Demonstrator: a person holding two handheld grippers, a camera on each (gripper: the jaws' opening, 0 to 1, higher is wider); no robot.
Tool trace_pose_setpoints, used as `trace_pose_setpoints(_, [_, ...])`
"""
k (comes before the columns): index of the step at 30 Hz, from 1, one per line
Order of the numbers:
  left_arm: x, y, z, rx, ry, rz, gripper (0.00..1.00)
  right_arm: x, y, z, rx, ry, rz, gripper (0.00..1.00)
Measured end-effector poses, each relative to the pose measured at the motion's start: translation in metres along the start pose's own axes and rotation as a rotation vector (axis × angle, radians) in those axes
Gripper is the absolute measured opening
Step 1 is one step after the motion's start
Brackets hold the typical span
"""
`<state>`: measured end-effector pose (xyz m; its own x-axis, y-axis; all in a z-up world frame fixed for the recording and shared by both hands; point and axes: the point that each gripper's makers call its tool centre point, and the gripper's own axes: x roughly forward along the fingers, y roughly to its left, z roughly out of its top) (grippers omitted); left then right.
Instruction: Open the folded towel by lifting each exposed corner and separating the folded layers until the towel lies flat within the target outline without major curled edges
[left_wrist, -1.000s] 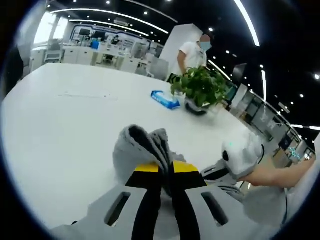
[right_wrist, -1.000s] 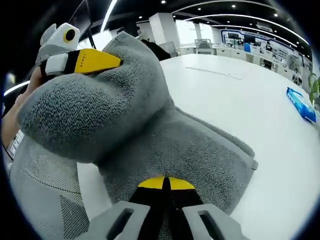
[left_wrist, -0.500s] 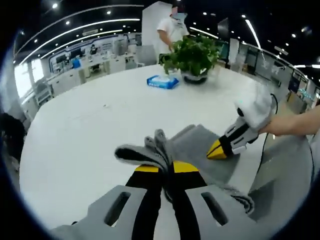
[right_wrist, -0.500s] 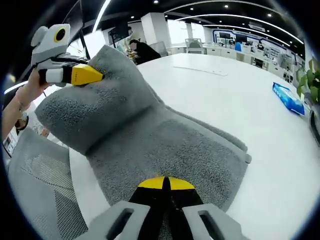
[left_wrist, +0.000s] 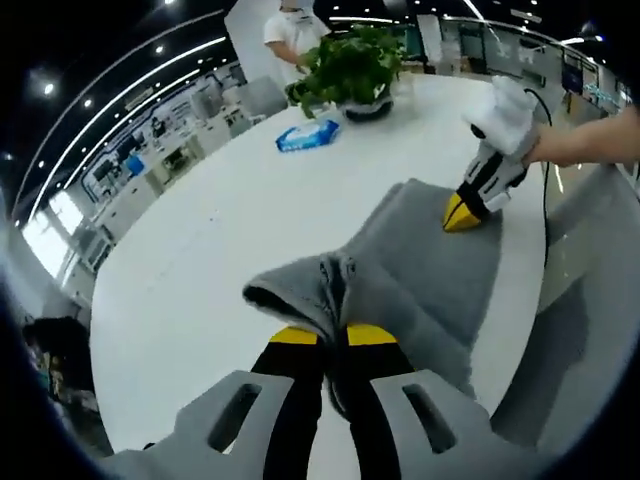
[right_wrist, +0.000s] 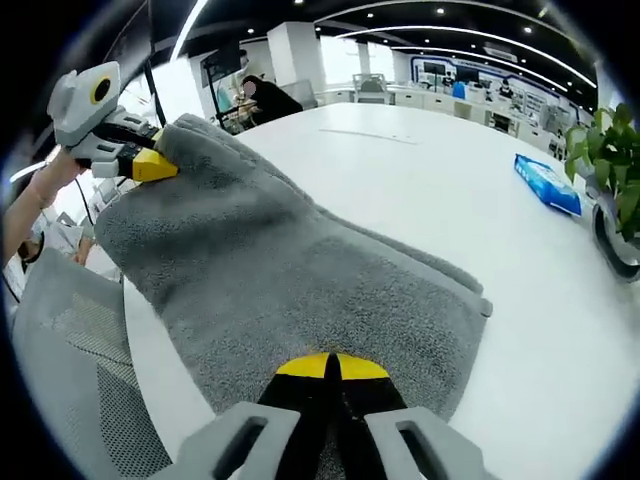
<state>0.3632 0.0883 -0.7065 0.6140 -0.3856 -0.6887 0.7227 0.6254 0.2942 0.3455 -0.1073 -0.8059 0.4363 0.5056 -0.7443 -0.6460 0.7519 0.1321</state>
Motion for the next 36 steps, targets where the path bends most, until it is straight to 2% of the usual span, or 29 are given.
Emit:
trace_pose_setpoints(2, [0.001, -0.005, -0.001, 0.009, 0.004, -0.012, 0.05, -0.002, -0.003, -0.002, 0.007, 0.001, -0.003, 0.00])
trace_pose_setpoints(9, [0.005, -0.010, -0.001, 0.120, 0.031, -0.003, 0.05, -0.005, -0.005, -0.004, 0.016, -0.002, -0.014, 0.00])
trace_pose_setpoints(25, [0.008, -0.006, -0.006, 0.230, 0.057, 0.004, 0.05, -0.004, -0.005, -0.004, 0.009, -0.005, -0.021, 0.00])
trace_pose_setpoints(29, [0.010, -0.003, -0.010, 0.229, 0.060, -0.002, 0.05, -0.004, -0.005, -0.004, 0.010, -0.007, -0.020, 0.00])
trace_pose_setpoints(36, [0.017, 0.003, -0.025, 0.145, 0.065, -0.018, 0.05, -0.003, -0.005, -0.004, 0.018, -0.010, -0.018, 0.00])
